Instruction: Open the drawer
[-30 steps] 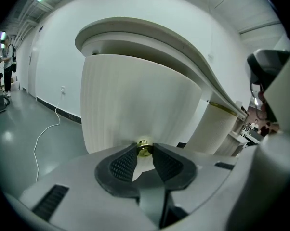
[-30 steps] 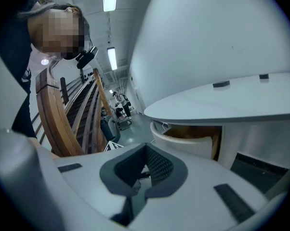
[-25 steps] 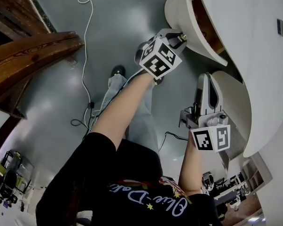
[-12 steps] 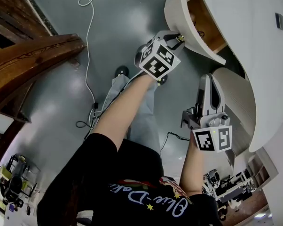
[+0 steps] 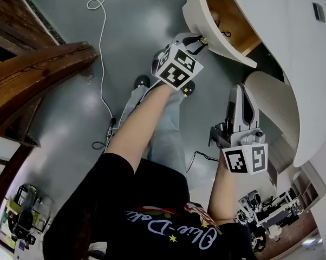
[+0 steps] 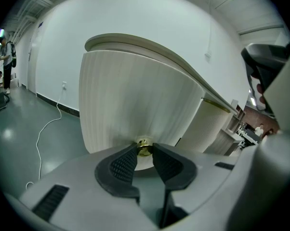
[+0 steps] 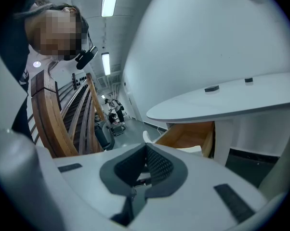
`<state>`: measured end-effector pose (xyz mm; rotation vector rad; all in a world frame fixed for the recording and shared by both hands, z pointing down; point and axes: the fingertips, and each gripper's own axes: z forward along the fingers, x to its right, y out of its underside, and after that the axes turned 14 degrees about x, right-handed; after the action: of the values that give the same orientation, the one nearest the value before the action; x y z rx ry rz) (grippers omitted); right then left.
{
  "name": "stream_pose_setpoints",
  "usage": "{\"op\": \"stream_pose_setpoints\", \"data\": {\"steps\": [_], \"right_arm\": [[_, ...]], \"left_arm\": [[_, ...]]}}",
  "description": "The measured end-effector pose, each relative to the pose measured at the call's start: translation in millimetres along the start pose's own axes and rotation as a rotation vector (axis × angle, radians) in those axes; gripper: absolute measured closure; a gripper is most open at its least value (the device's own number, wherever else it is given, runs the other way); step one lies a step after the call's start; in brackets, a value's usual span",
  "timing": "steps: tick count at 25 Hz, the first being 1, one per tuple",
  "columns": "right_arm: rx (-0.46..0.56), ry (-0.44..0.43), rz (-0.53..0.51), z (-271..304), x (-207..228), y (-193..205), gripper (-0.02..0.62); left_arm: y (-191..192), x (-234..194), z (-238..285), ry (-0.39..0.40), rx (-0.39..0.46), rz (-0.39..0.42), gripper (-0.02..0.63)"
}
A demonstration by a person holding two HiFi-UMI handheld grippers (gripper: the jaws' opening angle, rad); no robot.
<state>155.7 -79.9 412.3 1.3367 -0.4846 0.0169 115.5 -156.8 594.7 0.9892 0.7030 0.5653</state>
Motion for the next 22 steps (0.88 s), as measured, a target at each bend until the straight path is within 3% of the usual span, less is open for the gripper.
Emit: {"op": "stream_pose_setpoints", "data": {"steps": [22], "right_arm": [[0.017, 0.063, -0.009, -12.0, -14.5, 2.0, 0.595]], "left_arm": [[10.3, 4.0, -10.3, 0.038, -0.006, -0.002, 0.508]]}}
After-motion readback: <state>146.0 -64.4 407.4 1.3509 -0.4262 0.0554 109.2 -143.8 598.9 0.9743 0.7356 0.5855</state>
